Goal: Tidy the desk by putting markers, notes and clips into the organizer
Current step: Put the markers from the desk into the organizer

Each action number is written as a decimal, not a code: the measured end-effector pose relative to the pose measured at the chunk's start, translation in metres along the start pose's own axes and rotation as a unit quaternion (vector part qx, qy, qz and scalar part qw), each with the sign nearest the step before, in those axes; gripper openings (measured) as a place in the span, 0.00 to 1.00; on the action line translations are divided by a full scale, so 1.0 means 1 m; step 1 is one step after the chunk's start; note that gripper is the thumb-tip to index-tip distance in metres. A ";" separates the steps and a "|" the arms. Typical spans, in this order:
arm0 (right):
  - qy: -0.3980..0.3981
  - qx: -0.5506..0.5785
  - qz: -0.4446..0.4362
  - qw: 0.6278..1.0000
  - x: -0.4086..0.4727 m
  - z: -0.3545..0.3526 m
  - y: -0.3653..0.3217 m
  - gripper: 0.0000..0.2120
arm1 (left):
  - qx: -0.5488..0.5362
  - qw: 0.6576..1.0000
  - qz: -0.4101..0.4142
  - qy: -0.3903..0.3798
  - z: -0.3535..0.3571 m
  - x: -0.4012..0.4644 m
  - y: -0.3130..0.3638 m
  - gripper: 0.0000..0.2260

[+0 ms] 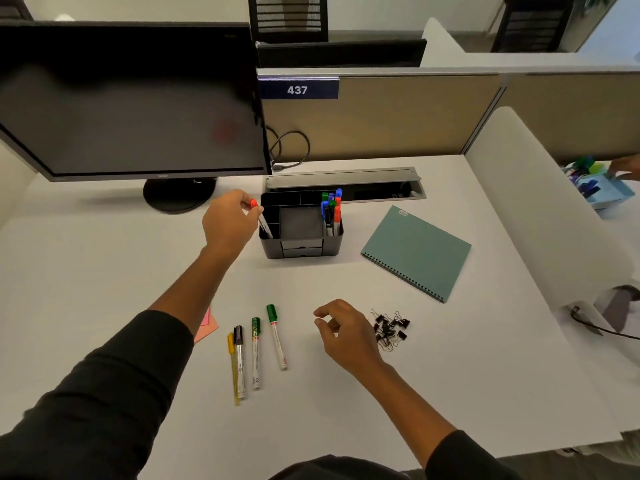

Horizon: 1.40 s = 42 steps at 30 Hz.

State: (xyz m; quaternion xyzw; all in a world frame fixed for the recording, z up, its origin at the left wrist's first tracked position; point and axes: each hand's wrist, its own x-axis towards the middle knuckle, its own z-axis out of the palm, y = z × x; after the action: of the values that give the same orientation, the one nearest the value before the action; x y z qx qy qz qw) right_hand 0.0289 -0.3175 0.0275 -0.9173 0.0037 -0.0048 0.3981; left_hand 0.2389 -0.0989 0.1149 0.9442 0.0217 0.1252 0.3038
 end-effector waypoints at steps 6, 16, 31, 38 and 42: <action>-0.033 -0.004 -0.002 0.999 0.002 0.014 -0.010 0.07 | 0.026 0.999 -0.013 -0.035 0.012 0.008 -0.010 0.09; -0.131 -0.057 0.052 0.988 0.011 0.058 -0.039 0.12 | 0.043 0.997 -0.026 -0.060 0.018 0.010 -0.024 0.11; -0.123 -0.078 0.093 0.985 0.021 0.071 -0.071 0.17 | -0.015 0.978 -0.134 -0.159 -0.003 -0.091 -0.066 0.16; -0.028 -0.041 -0.010 0.999 0.040 0.051 -0.096 0.15 | -0.177 0.957 -0.155 -0.172 -0.019 -0.131 -0.059 0.13; -0.007 -0.029 -0.063 0.998 0.048 0.043 -0.109 0.15 | -0.227 0.954 -0.163 -0.110 -0.036 -0.124 -0.042 0.11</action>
State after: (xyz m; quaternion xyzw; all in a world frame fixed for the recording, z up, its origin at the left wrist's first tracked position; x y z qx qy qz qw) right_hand 0.0778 -0.2124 0.0784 -0.9270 -0.0572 -0.0234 0.3698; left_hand 0.1119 -0.0591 0.0911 0.8420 0.1130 -0.0286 0.5267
